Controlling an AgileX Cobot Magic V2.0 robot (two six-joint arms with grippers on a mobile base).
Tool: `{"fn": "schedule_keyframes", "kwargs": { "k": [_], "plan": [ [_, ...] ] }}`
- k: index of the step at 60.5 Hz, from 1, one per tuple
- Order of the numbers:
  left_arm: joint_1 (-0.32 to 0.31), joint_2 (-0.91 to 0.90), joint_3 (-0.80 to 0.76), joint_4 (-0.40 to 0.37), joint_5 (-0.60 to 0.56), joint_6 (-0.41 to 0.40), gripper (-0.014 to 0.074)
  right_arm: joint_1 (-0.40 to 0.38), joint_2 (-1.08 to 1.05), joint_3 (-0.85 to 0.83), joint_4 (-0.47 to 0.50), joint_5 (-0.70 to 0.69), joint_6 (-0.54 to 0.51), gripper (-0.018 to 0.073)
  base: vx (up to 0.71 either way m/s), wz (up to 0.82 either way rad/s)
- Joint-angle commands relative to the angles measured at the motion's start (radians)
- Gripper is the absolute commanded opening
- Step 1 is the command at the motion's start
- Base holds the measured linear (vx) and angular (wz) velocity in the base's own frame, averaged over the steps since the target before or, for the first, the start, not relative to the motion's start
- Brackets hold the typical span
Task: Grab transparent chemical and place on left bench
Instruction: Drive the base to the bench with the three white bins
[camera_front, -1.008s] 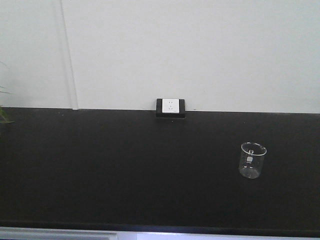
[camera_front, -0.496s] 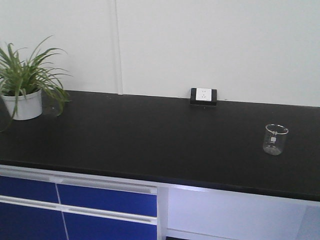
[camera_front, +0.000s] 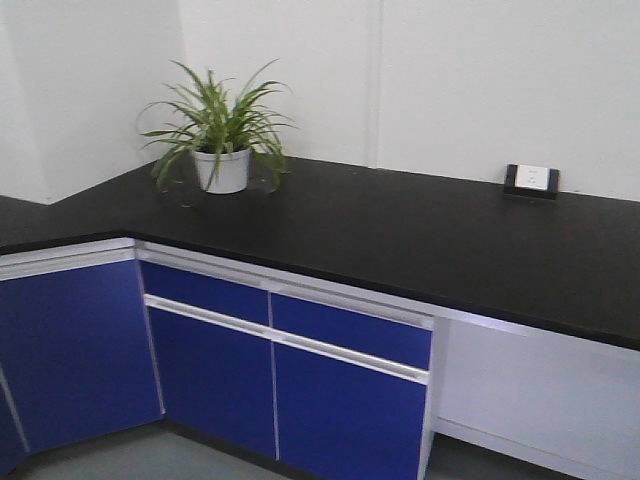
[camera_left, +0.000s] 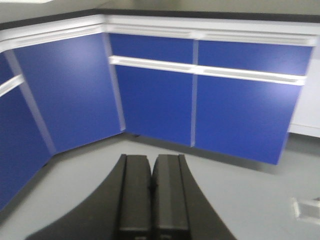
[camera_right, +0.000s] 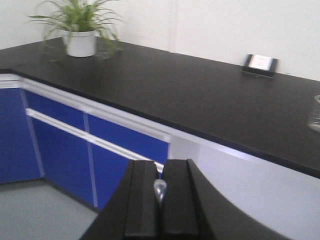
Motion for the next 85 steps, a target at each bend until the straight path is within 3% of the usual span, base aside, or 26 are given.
{"fn": "schedule_keyframes", "kwargs": {
  "k": [1, 43, 85],
  "plan": [
    [-0.002, -0.019, 0.016, -0.001, -0.078, -0.008, -0.0003, -0.004, -0.001, -0.03, 0.001, -0.081, -0.003, -0.0003, -0.36, 0.58],
    [-0.002, -0.019, 0.016, -0.001, -0.078, -0.008, -0.0003, -0.004, -0.001, -0.03, 0.001, -0.078, -0.003, -0.0003, -0.27, 0.81],
    [-0.002, -0.019, 0.016, -0.001, -0.078, -0.008, -0.0003, -0.004, -0.001, -0.03, 0.001, -0.077, -0.002, -0.0003, 0.0, 0.61]
  ]
}}
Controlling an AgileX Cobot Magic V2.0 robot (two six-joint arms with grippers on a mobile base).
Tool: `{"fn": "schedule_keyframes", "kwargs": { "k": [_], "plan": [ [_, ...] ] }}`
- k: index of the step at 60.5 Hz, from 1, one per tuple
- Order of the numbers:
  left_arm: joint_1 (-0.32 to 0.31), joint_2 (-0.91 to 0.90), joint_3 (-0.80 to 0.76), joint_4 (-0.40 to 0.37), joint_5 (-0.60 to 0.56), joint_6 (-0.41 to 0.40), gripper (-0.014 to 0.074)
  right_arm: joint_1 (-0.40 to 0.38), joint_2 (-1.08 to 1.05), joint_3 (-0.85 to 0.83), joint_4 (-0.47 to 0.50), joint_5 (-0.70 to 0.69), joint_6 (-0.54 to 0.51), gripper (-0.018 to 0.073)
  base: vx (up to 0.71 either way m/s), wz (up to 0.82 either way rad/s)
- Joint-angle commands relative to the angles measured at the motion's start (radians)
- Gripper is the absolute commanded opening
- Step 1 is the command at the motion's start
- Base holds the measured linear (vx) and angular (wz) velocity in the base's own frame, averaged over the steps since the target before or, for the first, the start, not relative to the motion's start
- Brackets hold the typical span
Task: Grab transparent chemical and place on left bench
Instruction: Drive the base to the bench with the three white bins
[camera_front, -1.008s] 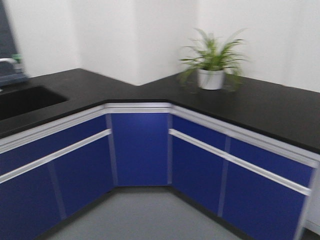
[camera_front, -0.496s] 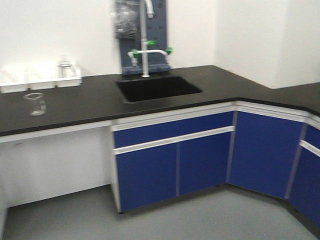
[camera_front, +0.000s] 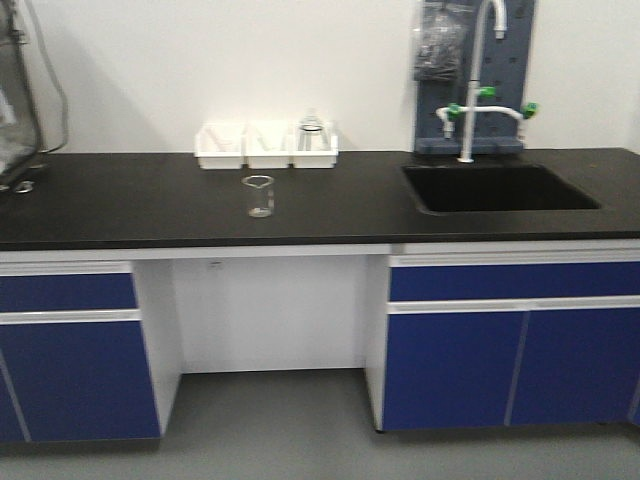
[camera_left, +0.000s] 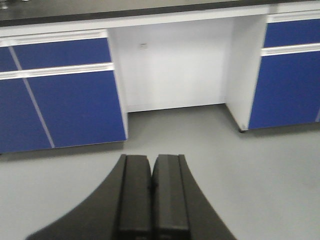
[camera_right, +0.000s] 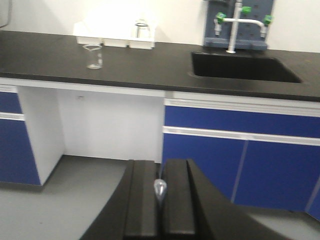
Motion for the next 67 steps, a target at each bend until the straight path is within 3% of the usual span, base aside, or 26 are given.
{"fn": "schedule_keyframes", "kwargs": {
  "k": [1, 41, 67],
  "plan": [
    [-0.002, -0.019, 0.016, -0.001, -0.078, -0.008, -0.0003, -0.004, -0.001, -0.03, 0.001, -0.08, -0.002, -0.0003, 0.12, 0.46],
    [-0.002, -0.019, 0.016, -0.001, -0.078, -0.008, -0.0003, -0.004, -0.001, -0.03, 0.001, -0.08, -0.002, -0.0003, 0.22, 0.52],
    [-0.002, -0.019, 0.016, -0.001, -0.078, -0.008, -0.0003, -0.004, -0.001, -0.03, 0.001, -0.08, -0.002, -0.0003, 0.41, 0.03]
  ]
}}
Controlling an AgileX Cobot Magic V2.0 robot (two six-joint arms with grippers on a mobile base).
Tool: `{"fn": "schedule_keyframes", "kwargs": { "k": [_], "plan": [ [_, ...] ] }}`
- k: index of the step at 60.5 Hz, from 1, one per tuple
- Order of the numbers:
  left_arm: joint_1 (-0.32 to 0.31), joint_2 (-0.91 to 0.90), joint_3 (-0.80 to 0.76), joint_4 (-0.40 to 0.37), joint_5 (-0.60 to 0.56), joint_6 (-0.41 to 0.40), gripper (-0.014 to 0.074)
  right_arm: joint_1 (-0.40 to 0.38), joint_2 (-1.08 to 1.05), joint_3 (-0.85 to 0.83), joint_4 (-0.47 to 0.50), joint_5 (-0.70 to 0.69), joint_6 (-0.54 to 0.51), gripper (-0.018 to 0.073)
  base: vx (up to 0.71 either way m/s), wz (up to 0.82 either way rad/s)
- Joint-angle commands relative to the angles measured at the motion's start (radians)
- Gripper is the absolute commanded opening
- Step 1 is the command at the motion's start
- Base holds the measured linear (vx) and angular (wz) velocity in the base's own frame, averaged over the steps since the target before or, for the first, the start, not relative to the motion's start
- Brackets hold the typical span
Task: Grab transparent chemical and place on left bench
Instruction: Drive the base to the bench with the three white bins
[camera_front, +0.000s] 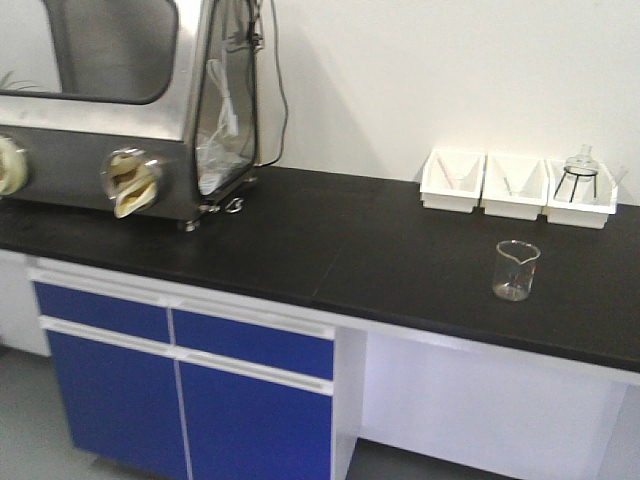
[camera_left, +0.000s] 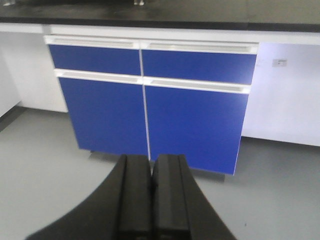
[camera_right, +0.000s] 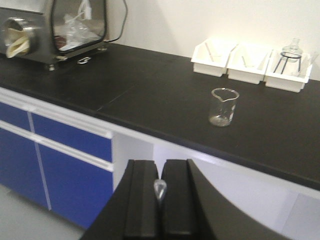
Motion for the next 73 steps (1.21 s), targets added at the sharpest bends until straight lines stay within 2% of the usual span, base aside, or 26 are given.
{"fn": "schedule_keyframes", "kwargs": {
  "k": [1, 42, 73],
  "plan": [
    [-0.002, -0.019, 0.016, -0.001, -0.078, -0.008, -0.0003, -0.004, -0.001, -0.03, 0.001, -0.083, -0.004, -0.0003, 0.49, -0.29],
    [-0.002, -0.019, 0.016, -0.001, -0.078, -0.008, -0.0003, -0.004, -0.001, -0.03, 0.001, -0.083, -0.004, -0.0003, 0.47, -0.36],
    [-0.002, -0.019, 0.016, -0.001, -0.078, -0.008, -0.0003, -0.004, -0.001, -0.03, 0.001, -0.083, -0.004, -0.0003, 0.39, -0.16]
  ]
}}
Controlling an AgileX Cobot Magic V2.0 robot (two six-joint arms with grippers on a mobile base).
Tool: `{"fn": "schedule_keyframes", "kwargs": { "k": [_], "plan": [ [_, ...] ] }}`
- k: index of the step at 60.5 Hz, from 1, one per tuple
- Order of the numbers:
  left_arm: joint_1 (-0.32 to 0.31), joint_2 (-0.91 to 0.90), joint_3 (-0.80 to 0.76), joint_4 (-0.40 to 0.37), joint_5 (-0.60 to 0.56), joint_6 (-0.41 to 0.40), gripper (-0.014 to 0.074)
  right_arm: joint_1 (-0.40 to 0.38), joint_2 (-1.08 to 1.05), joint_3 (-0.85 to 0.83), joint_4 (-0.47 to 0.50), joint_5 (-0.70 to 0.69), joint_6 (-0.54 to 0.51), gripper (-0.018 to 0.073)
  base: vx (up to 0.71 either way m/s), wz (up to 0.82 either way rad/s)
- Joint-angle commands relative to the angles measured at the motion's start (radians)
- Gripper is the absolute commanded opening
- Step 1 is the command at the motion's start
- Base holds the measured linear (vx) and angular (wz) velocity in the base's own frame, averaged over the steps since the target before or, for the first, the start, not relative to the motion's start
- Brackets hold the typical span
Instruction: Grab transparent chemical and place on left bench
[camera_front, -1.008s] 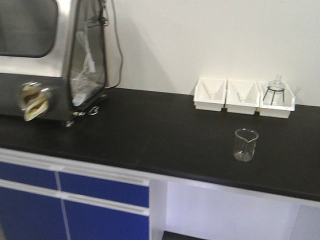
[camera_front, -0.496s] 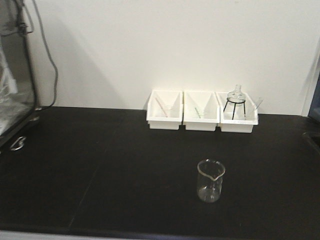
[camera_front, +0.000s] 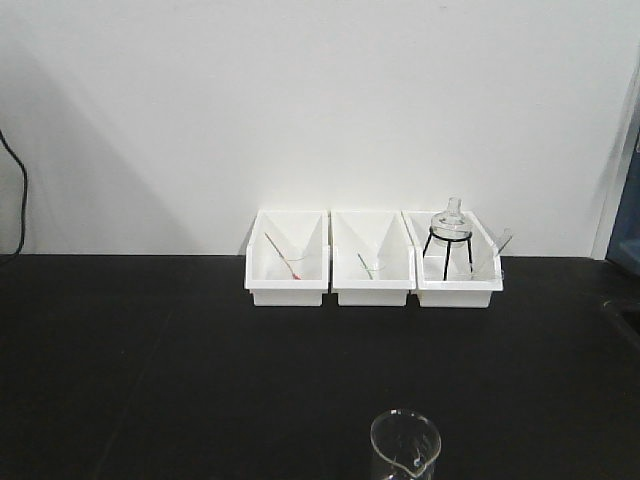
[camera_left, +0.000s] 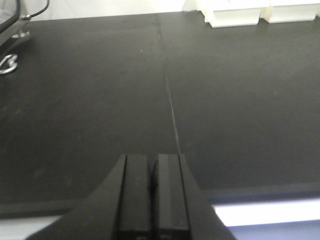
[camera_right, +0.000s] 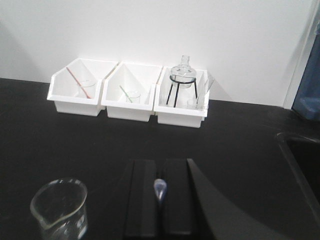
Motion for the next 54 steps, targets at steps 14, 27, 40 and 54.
{"fn": "schedule_keyframes", "kwargs": {
  "k": [14, 27, 40, 54],
  "plan": [
    [-0.002, -0.019, 0.016, -0.001, -0.078, -0.008, -0.0003, -0.004, 0.003, -0.03, 0.001, -0.083, -0.004, -0.0003, 0.26, -0.07],
    [-0.002, -0.019, 0.016, -0.001, -0.078, -0.008, -0.0003, -0.004, 0.003, -0.03, 0.001, -0.082, -0.004, -0.0003, 0.16, -0.04],
    [-0.002, -0.019, 0.016, -0.001, -0.078, -0.008, -0.0003, -0.004, 0.003, -0.03, 0.001, -0.082, -0.004, -0.0003, 0.1, 0.01],
    [-0.002, -0.019, 0.016, -0.001, -0.078, -0.008, -0.0003, -0.004, 0.008, -0.03, 0.007, -0.13, -0.003, -0.0003, 0.04, 0.01]
  ]
}}
